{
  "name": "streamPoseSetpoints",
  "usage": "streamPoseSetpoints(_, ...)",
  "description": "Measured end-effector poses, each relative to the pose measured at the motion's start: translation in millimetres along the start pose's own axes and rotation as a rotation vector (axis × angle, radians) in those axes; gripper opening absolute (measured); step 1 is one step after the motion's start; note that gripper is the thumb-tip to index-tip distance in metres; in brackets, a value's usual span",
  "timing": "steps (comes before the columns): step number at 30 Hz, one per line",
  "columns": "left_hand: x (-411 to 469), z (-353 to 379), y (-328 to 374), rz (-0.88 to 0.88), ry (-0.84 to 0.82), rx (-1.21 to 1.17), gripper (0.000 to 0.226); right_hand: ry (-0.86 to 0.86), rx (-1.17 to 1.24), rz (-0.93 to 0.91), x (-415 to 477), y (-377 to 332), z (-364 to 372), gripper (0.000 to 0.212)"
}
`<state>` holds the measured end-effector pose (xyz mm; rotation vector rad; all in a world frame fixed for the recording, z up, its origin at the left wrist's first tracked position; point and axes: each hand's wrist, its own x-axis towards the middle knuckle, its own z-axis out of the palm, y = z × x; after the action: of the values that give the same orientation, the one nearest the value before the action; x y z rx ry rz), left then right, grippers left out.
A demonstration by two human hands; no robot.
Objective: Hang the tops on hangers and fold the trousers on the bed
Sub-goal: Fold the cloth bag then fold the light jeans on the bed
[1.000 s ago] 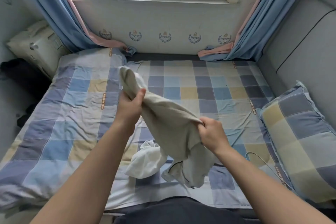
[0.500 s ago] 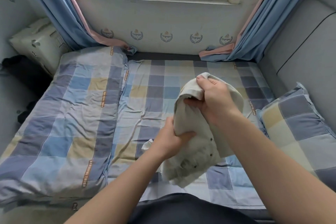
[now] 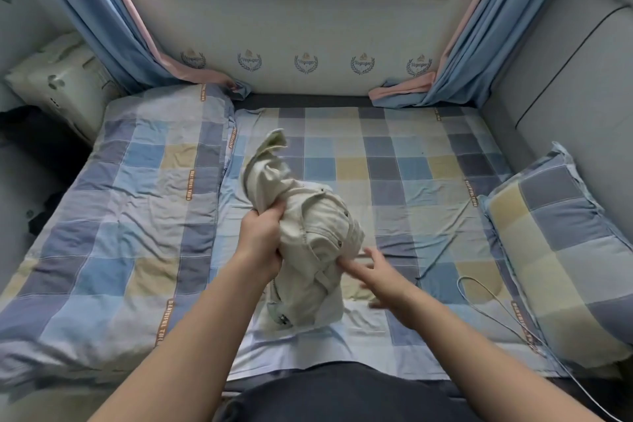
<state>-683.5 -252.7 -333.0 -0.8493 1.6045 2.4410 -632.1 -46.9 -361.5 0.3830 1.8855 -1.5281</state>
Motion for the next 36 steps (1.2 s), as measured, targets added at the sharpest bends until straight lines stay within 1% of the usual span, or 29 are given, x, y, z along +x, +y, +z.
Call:
streamPoseSetpoints(1, -0.7, 0.0, -0.6, -0.027, 0.015, -0.051, 0.027, -0.039, 0.113, 0.051, 0.9, 2.5, 4.9, 0.086)
streamPoseSetpoints(2, -2.6, 0.7, -0.9, -0.057, 0.033, -0.087, 0.029, -0.081, 0.222, 0.041, 2.7, 2.3, 8.1, 0.076)
streamPoseSetpoints(4, -3.3, -0.9, -3.3, -0.120, 0.052, -0.138, 0.028, -0.112, 0.397, -0.059, 6.6, -4.6, 11.2, 0.052)
streamPoseSetpoints(6, -0.7, -6.0, -7.9, -0.169, 0.056, -0.178, 0.027, -0.093, 0.505, -0.146, 6.0, -20.2, 10.7, 0.025)
streamPoseSetpoints(7, -0.1, -9.9, -10.3, -0.191, 0.063, -0.177, 0.027, -0.065, 0.530, -0.177, 7.5, -27.2, 7.7, 0.017)
streamPoseSetpoints(9, 1.6, -18.3, -16.0, -0.238, 0.053, -0.121, 0.027, -0.010, 0.528, -0.234, 10.7, -39.0, -3.0, 0.014)
streamPoseSetpoints(11, -2.8, -26.9, -21.3, -0.316, -0.015, 0.026, 0.027, 0.046, 0.422, -0.300, 10.7, -50.6, -16.5, 0.013)
streamPoseSetpoints(12, -6.2, -33.0, -23.8, -0.360, -0.074, 0.209, 0.027, 0.078, 0.317, -0.340, 10.5, -55.8, -23.8, 0.013)
streamPoseSetpoints(14, -9.6, -46.7, -26.5, -0.392, -0.217, 0.754, 0.029, 0.128, -0.004, -0.440, 9.3, -66.8, -35.4, 0.010)
streamPoseSetpoints(15, -9.6, -51.1, -26.7, -0.352, -0.248, 0.978, 0.031, 0.144, -0.182, -0.497, 7.9, -72.1, -37.8, 0.007)
streamPoseSetpoints(16, -8.3, -51.7, -25.8, -0.276, -0.233, 1.078, 0.034, 0.152, -0.343, -0.556, 6.7, -76.8, -37.6, 0.015)
streamPoseSetpoints(17, -7.5, -49.4, -22.4, -0.179, -0.191, 1.060, 0.037, 0.142, -0.478, -0.601, 5.7, -79.5, -35.0, 0.025)
streamPoseSetpoints(18, -8.3, -44.5, -16.2, -0.098, -0.152, 0.961, 0.041, 0.117, -0.579, -0.647, 3.0, -80.7, -29.7, 0.031)
streamPoseSetpoints(19, -9.6, -38.2, -8.0, -0.075, -0.145, 0.824, 0.046, 0.077, -0.651, -0.702, -1.0, -81.0, -22.4, 0.031)
streamPoseSetpoints(20, -11.0, -31.0, 0.5, -0.122, -0.179, 0.692, 0.054, 0.022, -0.689, -0.749, -4.7, -79.9, -14.2, 0.025)
streamPoseSetpoints(21, -13.0, -24.2, 7.8, -0.207, -0.236, 0.594, 0.064, -0.032, -0.713, -0.768, -8.6, -77.4, -6.8, 0.018)
streamPoseSetpoints(22, -12.9, -19.9, 12.6, -0.290, -0.292, 0.563, 0.075, -0.081, -0.742, -0.767, -11.0, -73.5, -1.5, 0.015)
streamPoseSetpoints(23, -12.4, -17.2, 16.1, -0.350, -0.348, 0.600, 0.084, -0.113, -0.781, -0.768, -12.6, -70.2, 2.9, 0.018)
streamPoseSetpoints(24, -11.2, -15.2, 17.8, -0.389, -0.398, 0.680, 0.088, -0.142, -0.817, -0.773, -13.4, -66.5, 6.2, 0.021)
streamPoseSetpoints(25, -9.7, -13.2, 18.0, -0.419, -0.449, 0.772, 0.086, -0.166, -0.846, -0.768, -13.0, -62.3, 8.4, 0.023)
streamPoseSetpoints(26, -8.7, -9.7, 18.5, -0.448, -0.498, 0.857, 0.077, -0.188, -0.870, -0.769, -12.8, -58.5, 10.4, 0.023)
streamPoseSetpoints(27, -8.0, -5.3, 18.1, -0.471, -0.529, 0.923, 0.062, -0.202, -0.892, -0.769, -11.7, -54.0, 12.1, 0.023)
streamPoseSetpoints(29, -5.7, 2.5, 14.6, -0.457, -0.527, 1.048, 0.029, -0.214, -0.907, -0.764, -10.4, -45.1, 13.2, 0.022)
streamPoseSetpoints(30, -2.9, 4.1, 10.7, -0.430, -0.501, 1.083, 0.024, -0.211, -0.898, -0.764, -10.2, -40.5, 12.0, 0.021)
streamPoseSetpoints(31, 0.0, 5.4, 6.0, -0.395, -0.469, 1.080, 0.024, -0.200, -0.883, -0.764, -10.7, -36.6, 9.8, 0.021)
streamPoseSetpoints(33, 3.3, 5.0, -0.6, -0.336, -0.413, 1.000, 0.020, -0.143, -0.827, -0.761, -12.0, -29.6, 3.2, 0.021)
streamPoseSetpoints(36, -1.8, 3.9, -5.6, -0.265, -0.336, 0.855, 0.012, -0.001, -0.690, -0.672, -10.6, -18.2, -5.5, 0.026)
